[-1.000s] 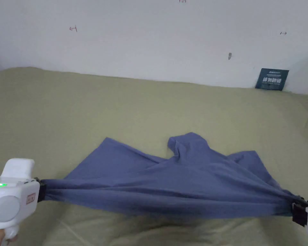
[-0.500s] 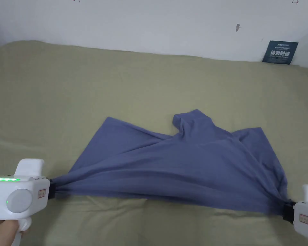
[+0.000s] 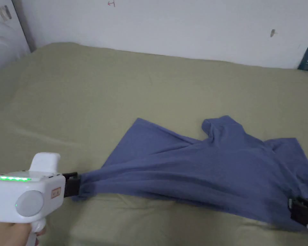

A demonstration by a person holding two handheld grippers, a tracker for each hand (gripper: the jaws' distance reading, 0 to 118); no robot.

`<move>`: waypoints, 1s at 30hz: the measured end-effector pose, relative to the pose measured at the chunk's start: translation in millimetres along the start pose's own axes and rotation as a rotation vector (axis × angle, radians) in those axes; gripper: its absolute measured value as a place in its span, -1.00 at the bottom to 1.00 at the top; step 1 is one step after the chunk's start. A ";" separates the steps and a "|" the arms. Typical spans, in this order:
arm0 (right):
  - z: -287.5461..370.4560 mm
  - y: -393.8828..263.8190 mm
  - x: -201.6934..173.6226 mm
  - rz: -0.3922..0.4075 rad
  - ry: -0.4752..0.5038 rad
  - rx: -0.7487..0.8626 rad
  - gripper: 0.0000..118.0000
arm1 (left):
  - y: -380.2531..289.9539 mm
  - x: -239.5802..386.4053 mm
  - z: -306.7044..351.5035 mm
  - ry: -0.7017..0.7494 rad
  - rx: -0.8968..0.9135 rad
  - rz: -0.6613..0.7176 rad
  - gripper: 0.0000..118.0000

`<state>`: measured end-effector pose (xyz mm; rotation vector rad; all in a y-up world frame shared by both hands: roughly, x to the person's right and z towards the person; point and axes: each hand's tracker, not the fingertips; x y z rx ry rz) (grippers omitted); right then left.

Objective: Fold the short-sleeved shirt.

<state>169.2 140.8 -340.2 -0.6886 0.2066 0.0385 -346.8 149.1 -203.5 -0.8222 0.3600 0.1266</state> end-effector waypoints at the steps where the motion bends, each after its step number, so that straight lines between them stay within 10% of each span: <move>1: 0.2 -3.0 -10.8 0.000 0.007 0.016 -0.99 | -4.7 -2.8 -0.8 0.001 -0.002 0.003 -1.00; 12: -9.1 -22.5 -77.1 0.076 0.139 -0.024 -0.99 | 4.6 -41.8 -36.0 -0.060 -0.067 0.107 -0.85; 15: -9.6 -21.7 -78.8 0.088 0.135 -0.030 -0.99 | 22.5 -33.8 -57.2 -0.071 -0.099 0.079 0.96; 16: -9.6 -21.6 -78.4 0.088 0.134 -0.030 -0.99 | 23.7 -33.0 -69.5 -0.061 -0.130 0.059 0.97; 25: -23.8 -15.4 -56.7 0.066 0.094 -0.063 -0.99 | 10.7 4.6 -101.1 -0.004 -0.202 -0.070 0.32; 27: -35.2 -6.3 -51.3 0.063 0.085 -0.067 -0.99 | 12.1 7.9 -98.8 -0.047 -0.216 -0.069 -0.17; 28: -41.3 0.3 -48.9 0.065 0.084 -0.067 -0.99 | 10.2 11.4 -99.2 -0.036 -0.204 -0.081 -0.75; 30: -56.2 21.5 -43.8 0.085 0.061 -0.051 -0.99 | 11.9 12.7 -96.5 -0.038 -0.207 -0.086 -0.88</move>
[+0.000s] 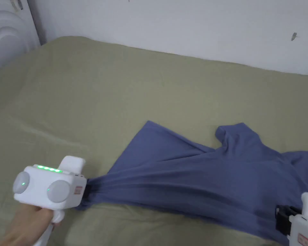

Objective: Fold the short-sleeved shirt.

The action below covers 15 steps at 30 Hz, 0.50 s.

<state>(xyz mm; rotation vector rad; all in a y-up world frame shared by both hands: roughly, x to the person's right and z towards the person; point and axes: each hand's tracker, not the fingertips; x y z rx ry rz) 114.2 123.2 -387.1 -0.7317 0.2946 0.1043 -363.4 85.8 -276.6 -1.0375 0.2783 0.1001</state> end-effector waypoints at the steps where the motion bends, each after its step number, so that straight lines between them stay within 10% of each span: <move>1: -5.0 9.7 3.9 0.005 -0.008 0.005 -0.99 | -0.9 0.7 0.1 0.000 0.004 0.007 -0.88; 13: -167.3 150.8 64.7 0.085 -0.071 -0.102 -0.97 | 4.0 -12.3 0.7 -0.064 0.018 0.139 -0.88; 15: -191.9 160.9 68.3 0.084 -0.048 -0.140 -0.43 | 5.9 -13.3 -0.5 -0.066 0.017 0.145 -0.88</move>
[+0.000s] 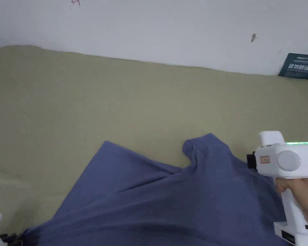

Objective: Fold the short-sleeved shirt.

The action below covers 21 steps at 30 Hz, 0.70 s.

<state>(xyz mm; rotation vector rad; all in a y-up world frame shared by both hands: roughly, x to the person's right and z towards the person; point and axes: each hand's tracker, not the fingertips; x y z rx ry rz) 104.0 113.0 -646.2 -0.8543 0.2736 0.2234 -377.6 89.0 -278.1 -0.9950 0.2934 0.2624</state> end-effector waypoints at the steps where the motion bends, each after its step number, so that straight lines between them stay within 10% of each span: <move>1: -4.5 2.8 -2.9 0.008 -0.004 -0.009 0.53 | 0.7 -0.3 -0.9 -0.002 -0.001 0.002 -0.88; 3: -23.3 8.0 -4.5 0.031 0.032 -0.086 1.00 | 1.6 -0.5 -3.3 -0.005 -0.002 0.005 -0.88; 10: -50.3 7.3 -28.5 0.115 -0.016 -0.161 0.59 | 4.2 -2.4 -9.3 -0.013 -0.005 0.017 -0.88; 12: -40.9 8.6 -32.8 0.110 0.043 -0.162 0.21 | 3.9 -2.7 -10.8 -0.012 -0.006 0.022 -0.88; 14: -24.4 6.8 -39.7 0.149 0.051 -0.116 -1.00 | 4.1 -2.5 -10.6 -0.007 -0.006 0.018 -0.88; 21: 67.7 1.1 -29.4 0.148 0.011 0.089 -0.99 | 10.4 -1.0 13.9 -0.006 0.016 0.026 -0.88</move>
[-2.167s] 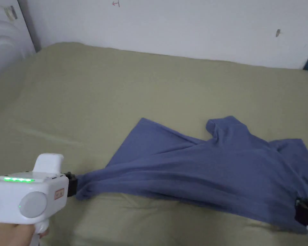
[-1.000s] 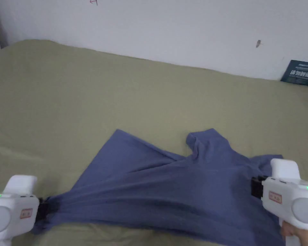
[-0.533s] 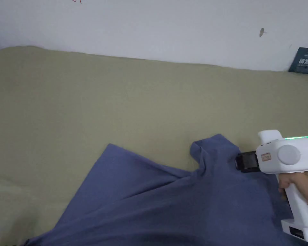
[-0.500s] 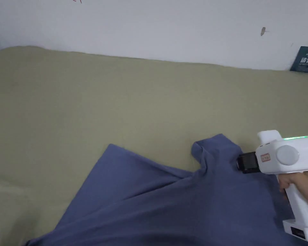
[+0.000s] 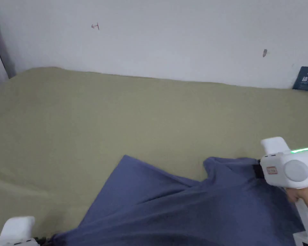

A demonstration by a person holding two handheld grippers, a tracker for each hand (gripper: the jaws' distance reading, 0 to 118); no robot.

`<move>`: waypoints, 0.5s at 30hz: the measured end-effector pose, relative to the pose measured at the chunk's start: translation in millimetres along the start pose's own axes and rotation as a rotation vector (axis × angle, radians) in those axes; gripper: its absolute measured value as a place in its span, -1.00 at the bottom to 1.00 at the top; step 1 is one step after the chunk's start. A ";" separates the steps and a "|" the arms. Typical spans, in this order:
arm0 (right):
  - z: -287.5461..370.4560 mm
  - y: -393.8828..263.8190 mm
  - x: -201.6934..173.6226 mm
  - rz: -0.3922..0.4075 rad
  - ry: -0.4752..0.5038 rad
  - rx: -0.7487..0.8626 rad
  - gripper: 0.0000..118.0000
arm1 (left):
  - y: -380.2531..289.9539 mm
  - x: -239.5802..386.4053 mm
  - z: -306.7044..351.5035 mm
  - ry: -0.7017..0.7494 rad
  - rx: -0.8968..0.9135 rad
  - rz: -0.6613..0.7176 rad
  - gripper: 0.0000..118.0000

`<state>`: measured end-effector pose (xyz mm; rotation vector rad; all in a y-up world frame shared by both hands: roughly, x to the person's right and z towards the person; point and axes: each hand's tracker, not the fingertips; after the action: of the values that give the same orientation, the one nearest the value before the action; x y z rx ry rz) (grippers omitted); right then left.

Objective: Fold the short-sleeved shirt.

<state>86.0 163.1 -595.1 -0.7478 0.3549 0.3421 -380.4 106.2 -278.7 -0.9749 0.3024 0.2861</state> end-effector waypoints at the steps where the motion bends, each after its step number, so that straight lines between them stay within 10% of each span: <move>1: 23.6 0.6 3.1 -0.024 -0.009 0.037 -0.99 | 4.9 1.4 8.7 -0.009 0.012 -0.007 -0.88; 15: 308.7 19.5 63.0 -0.148 -0.164 0.465 -0.99 | 117.3 73.9 189.1 -0.072 0.401 -0.143 -0.88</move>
<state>192.1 406.1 -423.9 -0.2847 0.2100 0.1688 -332.7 335.0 -296.5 -0.5850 0.2123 0.1222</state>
